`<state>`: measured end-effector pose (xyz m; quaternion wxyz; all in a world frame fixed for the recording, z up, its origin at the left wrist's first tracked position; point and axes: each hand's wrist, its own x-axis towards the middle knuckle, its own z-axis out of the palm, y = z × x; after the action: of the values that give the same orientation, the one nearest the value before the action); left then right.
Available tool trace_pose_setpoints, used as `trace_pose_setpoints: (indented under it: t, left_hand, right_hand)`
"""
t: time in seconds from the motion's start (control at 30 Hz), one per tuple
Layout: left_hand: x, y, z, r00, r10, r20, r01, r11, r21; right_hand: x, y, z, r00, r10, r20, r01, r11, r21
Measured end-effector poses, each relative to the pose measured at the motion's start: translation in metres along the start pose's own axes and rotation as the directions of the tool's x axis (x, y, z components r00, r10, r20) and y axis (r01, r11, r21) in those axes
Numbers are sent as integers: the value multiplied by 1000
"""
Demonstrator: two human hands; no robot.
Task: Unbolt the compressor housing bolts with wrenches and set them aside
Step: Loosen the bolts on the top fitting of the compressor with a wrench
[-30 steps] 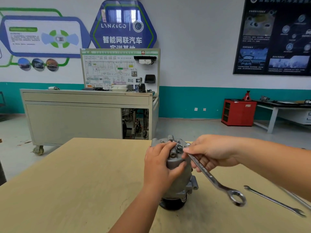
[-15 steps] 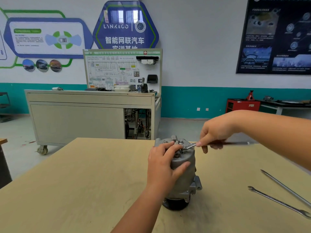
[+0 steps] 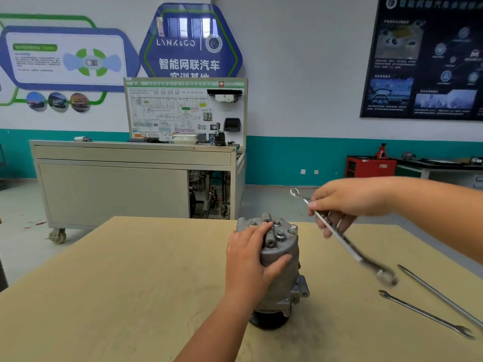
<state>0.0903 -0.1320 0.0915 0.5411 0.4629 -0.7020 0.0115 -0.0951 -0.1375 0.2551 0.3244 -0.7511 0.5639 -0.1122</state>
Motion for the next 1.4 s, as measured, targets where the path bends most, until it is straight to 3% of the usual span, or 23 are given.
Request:
trace_pose_setpoints:
  t: [0.17,0.5,0.6,0.7,0.8,0.87,0.97,1.1,1.27,1.4]
  left_hand:
    - [0,2,0,1000,1,-16,-1,1000,-6]
    - [1,3,0,1000,-25,7,25,1000,-3]
    - [0,4,0,1000,-10,1,10,1000,-2]
    - [0,3,0,1000,7,6,-6,1000,-20]
    - [0,2,-1,1000,6,13,-6,1000,-25]
    - [0,2,-1,1000,6,14,-5,1000,-29]
    - [0,1,0,1000,10,14,-10,1000,-28]
    - [0,2,-1,1000,11,15,-10,1000,-25]
    - [0,4,-3,1000,-19,20,20,997,-74]
    - [-1,2,-1,999,-31,28,33,997,-72]
  right_hand:
    - [-4,2,44,977,-30,213,-38,949,312]
    - [0,1,56,983,3,186,-70,932,355]
    - [-1,3,47,972,46,230,-96,973,210]
    - [2,-2,28,961,135,242,-117,989,-87]
    - [12,-8,9,980,176,97,-111,876,-470]
    - [21,-5,5,999,54,-5,-44,751,-658]
    - [33,6,13,991,-126,-45,58,708,-704]
    - [37,17,15,971,-226,-80,81,622,-779]
    - [21,18,1,982,-187,-17,141,792,-593]
    - [9,16,2,992,-103,-76,86,975,-206]
